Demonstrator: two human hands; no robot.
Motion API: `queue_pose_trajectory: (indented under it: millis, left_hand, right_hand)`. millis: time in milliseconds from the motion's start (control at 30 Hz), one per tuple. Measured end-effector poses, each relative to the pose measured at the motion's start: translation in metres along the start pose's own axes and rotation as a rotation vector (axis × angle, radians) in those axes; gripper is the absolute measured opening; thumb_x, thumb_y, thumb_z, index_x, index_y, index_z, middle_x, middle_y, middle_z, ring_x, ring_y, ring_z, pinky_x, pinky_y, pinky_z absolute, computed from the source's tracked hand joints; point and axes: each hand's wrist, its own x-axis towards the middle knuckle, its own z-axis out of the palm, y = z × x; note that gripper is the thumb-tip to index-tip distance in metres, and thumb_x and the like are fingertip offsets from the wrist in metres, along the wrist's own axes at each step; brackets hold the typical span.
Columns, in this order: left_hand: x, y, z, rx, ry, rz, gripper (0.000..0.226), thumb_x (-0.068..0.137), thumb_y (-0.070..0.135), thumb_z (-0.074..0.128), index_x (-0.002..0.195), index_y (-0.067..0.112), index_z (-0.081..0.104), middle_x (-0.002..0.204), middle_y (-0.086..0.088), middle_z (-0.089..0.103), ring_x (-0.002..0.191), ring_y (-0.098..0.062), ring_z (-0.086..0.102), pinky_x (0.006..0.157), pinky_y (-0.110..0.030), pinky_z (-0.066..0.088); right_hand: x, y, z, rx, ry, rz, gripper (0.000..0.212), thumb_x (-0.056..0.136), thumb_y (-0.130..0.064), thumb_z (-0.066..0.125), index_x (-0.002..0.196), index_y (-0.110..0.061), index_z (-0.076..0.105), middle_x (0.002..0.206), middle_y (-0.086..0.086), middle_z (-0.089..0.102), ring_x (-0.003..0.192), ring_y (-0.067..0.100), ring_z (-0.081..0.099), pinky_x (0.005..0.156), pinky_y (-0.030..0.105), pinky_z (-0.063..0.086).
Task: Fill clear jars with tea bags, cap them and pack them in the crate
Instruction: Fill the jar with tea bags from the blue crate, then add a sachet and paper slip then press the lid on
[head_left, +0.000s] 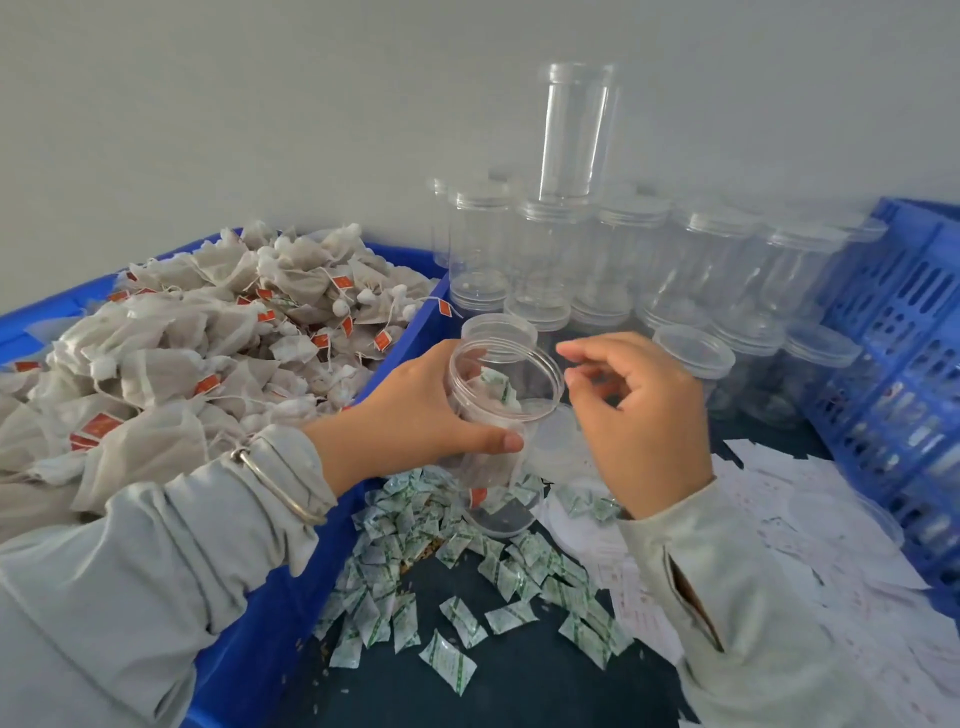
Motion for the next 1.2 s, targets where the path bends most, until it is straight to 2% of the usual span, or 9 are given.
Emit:
queue_pose_trajectory:
  millis: [67, 167, 333, 500, 600, 700, 833, 967, 1200]
  left_hand:
    - [0.0, 0.0, 0.0, 0.0, 0.003, -0.013, 0.105, 0.042, 0.07, 0.071, 0.135, 0.032, 0.041, 0.121, 0.023, 0.053, 0.109, 0.007, 0.051, 0.078, -0.005, 0.037]
    - [0.001, 0.0, 0.002, -0.049, -0.003, -0.027, 0.103, 0.041, 0.068, 0.074, 0.133, 0.034, 0.043, 0.117, 0.024, 0.055, 0.096, 0.012, 0.056, 0.064, -0.004, 0.046]
    - [0.003, 0.003, 0.008, -0.062, 0.007, -0.069, 0.096, 0.047, 0.065, 0.077, 0.132, 0.035, 0.045, 0.117, 0.022, 0.06, 0.105, 0.002, 0.057, 0.088, -0.018, 0.041]
    - [-0.001, 0.017, 0.014, -0.085, 0.034, -0.082, 0.069, 0.04, 0.068, 0.072, 0.102, 0.049, 0.049, 0.088, 0.048, 0.055, 0.085, 0.022, 0.054, 0.065, 0.004, 0.037]
    - [-0.001, 0.017, 0.019, -0.103, 0.055, -0.093, 0.089, 0.037, 0.07, 0.073, 0.119, 0.041, 0.05, 0.098, 0.031, 0.062, 0.091, 0.01, 0.059, 0.072, -0.008, 0.04]
    - [0.001, 0.019, 0.022, -0.11, 0.036, -0.082, 0.097, 0.04, 0.069, 0.074, 0.128, 0.034, 0.051, 0.111, 0.019, 0.064, 0.102, -0.004, 0.061, 0.087, -0.023, 0.046]
    - [0.003, 0.022, 0.027, -0.096, 0.024, -0.102, 0.097, 0.041, 0.068, 0.074, 0.128, 0.034, 0.05, 0.111, 0.02, 0.062, 0.104, -0.004, 0.059, 0.095, -0.029, 0.045]
    - [0.003, 0.022, 0.031, -0.036, -0.006, -0.118, 0.095, 0.043, 0.067, 0.075, 0.128, 0.036, 0.047, 0.114, 0.021, 0.06, 0.101, -0.001, 0.058, 0.081, -0.018, 0.044]
    - [0.002, 0.023, 0.03, -0.015, -0.003, -0.121, 0.089, 0.034, 0.071, 0.069, 0.113, 0.047, 0.038, 0.1, 0.034, 0.047, 0.092, 0.013, 0.05, 0.07, -0.008, 0.034]
  right_hand:
    - [-0.009, 0.014, -0.012, -0.02, 0.062, 0.042, 0.025, 0.079, 0.011, 0.063, 0.092, -0.008, 0.073, 0.085, -0.007, 0.062, 0.073, -0.004, 0.057, 0.069, 0.004, 0.043]
    - [-0.025, 0.041, -0.034, -0.109, 0.01, 0.215, 0.023, 0.082, 0.006, 0.063, 0.091, -0.013, 0.073, 0.085, -0.004, 0.067, 0.07, -0.004, 0.057, 0.069, -0.002, 0.039]
    - [-0.057, 0.082, -0.059, -0.317, -0.312, 0.486, 0.019, 0.087, -0.006, 0.063, 0.096, -0.016, 0.075, 0.082, -0.01, 0.065, 0.071, -0.007, 0.055, 0.063, 0.0, 0.033]
    - [-0.08, 0.092, -0.056, -0.374, -0.501, 0.563, 0.021, 0.087, -0.009, 0.062, 0.1, -0.019, 0.074, 0.098, -0.003, 0.071, 0.075, 0.001, 0.053, 0.069, 0.01, 0.036]
    - [-0.089, 0.094, -0.053, -0.446, -0.667, 0.579, 0.031, 0.086, -0.024, 0.066, 0.117, -0.022, 0.067, 0.113, -0.003, 0.06, 0.094, 0.007, 0.049, 0.08, 0.018, 0.035]
    - [-0.099, 0.095, -0.047, -0.454, -0.782, 0.542, 0.045, 0.086, -0.039, 0.065, 0.127, -0.023, 0.059, 0.107, -0.007, 0.044, 0.111, 0.013, 0.044, 0.093, 0.02, 0.033]
    - [-0.1, 0.097, -0.042, -0.424, -0.711, 0.557, 0.041, 0.089, -0.023, 0.062, 0.129, -0.023, 0.054, 0.096, -0.008, 0.042, 0.096, 0.01, 0.047, 0.08, 0.016, 0.032]
    - [-0.101, 0.102, -0.043, -0.211, -0.408, 0.691, 0.049, 0.081, 0.005, 0.061, 0.123, -0.019, 0.059, 0.086, -0.007, 0.047, 0.074, 0.003, 0.048, 0.066, 0.006, 0.035]
    - [-0.097, 0.106, -0.051, 0.103, 0.045, 0.826, 0.044, 0.076, 0.01, 0.065, 0.089, -0.032, 0.058, 0.068, -0.002, 0.054, 0.061, 0.011, 0.053, 0.059, 0.015, 0.04]
